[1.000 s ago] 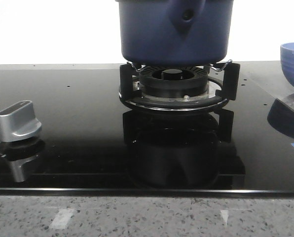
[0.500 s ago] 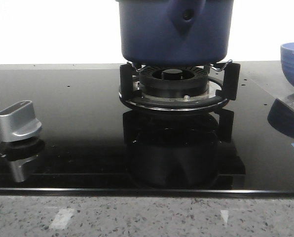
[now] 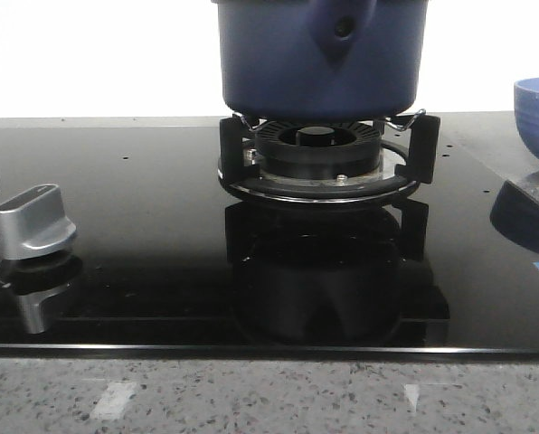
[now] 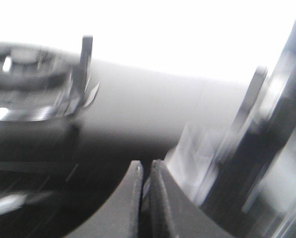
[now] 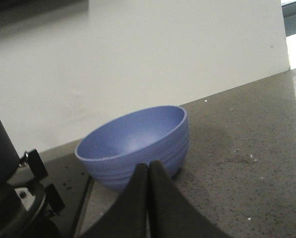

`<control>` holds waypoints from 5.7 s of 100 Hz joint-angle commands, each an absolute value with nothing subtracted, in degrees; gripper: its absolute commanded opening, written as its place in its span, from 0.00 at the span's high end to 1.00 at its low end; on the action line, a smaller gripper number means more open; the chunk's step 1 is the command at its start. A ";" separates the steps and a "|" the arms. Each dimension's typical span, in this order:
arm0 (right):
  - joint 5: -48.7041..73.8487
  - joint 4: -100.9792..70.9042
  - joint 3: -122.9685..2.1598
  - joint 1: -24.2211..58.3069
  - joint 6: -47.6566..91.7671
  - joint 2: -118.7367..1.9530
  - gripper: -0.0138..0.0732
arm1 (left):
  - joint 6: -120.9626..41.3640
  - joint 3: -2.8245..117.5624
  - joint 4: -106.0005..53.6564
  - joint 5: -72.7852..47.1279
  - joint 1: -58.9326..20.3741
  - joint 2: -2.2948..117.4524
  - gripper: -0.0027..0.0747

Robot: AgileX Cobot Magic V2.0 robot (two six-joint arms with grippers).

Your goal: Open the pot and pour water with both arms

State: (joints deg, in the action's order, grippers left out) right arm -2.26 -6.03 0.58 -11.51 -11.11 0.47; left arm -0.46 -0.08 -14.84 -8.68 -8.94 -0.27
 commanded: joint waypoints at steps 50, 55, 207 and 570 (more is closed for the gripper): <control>-11.30 -12.65 2.10 -11.82 -19.00 1.65 0.93 | 0.00 -1.53 -49.33 5.26 -9.28 -1.40 0.99; -11.53 -12.76 1.98 -11.82 -21.42 1.65 0.93 | 0.00 -1.53 -49.24 5.02 -9.40 -1.40 0.99; 22.73 -10.68 -23.84 2.57 9.29 -10.85 0.93 | -19.64 25.73 -19.74 -20.50 -9.40 22.82 0.88; 22.30 -15.79 -27.91 2.57 9.29 -14.83 0.42 | -96.45 72.88 -90.38 -20.08 -34.59 84.85 0.33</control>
